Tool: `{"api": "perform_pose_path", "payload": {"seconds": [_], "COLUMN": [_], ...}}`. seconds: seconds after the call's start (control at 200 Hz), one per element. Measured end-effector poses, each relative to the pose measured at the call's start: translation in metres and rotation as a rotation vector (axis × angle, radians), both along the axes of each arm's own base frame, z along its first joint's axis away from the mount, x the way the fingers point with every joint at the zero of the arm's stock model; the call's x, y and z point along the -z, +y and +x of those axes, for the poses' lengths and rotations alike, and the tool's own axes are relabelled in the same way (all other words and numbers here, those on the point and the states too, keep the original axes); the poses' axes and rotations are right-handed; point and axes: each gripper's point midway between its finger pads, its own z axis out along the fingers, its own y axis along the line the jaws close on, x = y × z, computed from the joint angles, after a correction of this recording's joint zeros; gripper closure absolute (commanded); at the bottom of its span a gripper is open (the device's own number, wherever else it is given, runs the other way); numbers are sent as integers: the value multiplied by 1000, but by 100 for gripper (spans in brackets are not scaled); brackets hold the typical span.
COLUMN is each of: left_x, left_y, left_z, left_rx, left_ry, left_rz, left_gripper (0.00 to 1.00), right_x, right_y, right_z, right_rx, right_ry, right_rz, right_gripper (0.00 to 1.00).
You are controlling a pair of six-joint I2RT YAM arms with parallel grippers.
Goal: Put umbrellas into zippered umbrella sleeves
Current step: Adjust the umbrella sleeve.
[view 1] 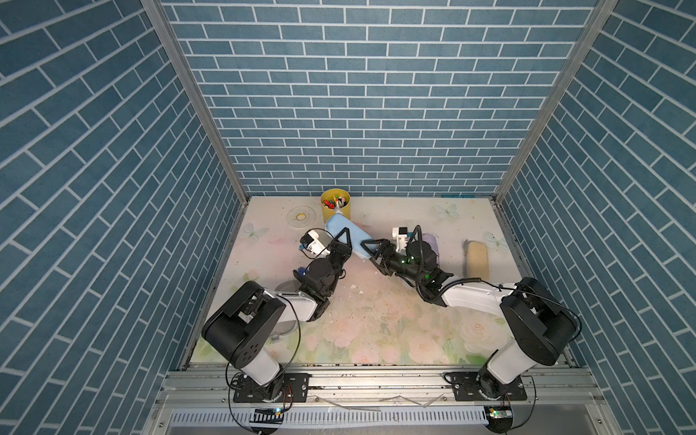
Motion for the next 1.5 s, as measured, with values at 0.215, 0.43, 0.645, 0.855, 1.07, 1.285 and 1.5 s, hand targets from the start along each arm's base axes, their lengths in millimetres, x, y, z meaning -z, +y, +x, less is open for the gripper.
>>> {"api": "perform_pose_path", "payload": {"seconds": [0.215,0.43,0.645,0.855,1.07,1.285,1.5], "left_x": [-14,2,13,-8,-22,37,49], "left_y": [-5,-22,19,16,-19,-60,-61], "left_z": [-3,-15,-12,-32,-62,-94,-99], "left_rx": [25,224,400,616,828,1094,1129], "left_ry": [-38,11,136,179,109,199,219], "left_rz": [-32,39,178,429,658,675,681], "left_gripper": [63,26,20,16,13,14,14], "right_x": [-13,-13,-2,-9,2,12,6], "right_y": [-4,-24,-74,-94,-87,-91,-87], "right_z": [11,27,30,14,-16,-40,-39], "right_rx": [16,26,-62,-288,-540,-685,-734], "right_ry": [-11,-46,-82,-155,-181,-201,-254], "right_rz": [42,17,-199,-429,-512,-567,-562], "right_gripper": [59,86,91,90,92,95,96]}}
